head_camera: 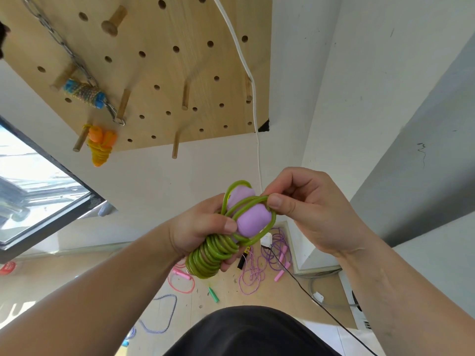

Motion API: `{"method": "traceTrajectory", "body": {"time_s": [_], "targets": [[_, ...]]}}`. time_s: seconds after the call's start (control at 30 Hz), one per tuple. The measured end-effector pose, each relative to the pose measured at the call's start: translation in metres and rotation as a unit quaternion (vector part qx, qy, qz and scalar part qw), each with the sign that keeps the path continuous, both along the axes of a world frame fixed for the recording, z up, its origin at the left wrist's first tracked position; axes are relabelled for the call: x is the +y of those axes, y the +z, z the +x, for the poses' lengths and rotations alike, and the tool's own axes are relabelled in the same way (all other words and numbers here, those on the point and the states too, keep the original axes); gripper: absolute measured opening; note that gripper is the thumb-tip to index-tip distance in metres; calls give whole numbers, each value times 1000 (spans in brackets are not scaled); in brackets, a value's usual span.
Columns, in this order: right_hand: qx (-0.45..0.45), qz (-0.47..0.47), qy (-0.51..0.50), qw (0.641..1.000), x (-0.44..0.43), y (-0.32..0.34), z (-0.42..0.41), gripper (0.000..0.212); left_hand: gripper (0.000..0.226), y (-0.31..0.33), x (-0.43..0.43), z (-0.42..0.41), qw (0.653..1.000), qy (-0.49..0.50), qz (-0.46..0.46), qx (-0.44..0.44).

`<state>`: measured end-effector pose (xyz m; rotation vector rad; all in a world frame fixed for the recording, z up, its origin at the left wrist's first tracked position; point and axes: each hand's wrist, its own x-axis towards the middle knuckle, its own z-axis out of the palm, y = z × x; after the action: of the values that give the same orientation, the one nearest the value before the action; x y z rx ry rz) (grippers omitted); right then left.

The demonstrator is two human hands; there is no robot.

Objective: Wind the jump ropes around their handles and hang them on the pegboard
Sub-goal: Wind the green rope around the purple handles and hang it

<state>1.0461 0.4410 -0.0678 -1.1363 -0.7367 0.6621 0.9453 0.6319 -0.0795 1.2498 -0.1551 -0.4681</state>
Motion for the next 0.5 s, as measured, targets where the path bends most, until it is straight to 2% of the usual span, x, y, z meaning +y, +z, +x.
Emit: {"method": "traceTrajectory", "body": {"time_s": [0.1,0.2,0.27,0.33,0.5], "targets": [[76,24,69,994,1,-5,2,24,48,2,6,5,996,18,84,-32],[164,3,125,979,1,-12,0,29,38,12,5,10,965,15,236,-115],[195,-12,135,971,1,-16,0,31,34,18,0,11,945,14,290,-150],[196,-29,111,974,2,-14,2,25,34,17,-3,10,932,51,317,-166],[164,-105,-49,980,8,-10,7,19,25,8,-5,10,900,159,376,-152]]}}
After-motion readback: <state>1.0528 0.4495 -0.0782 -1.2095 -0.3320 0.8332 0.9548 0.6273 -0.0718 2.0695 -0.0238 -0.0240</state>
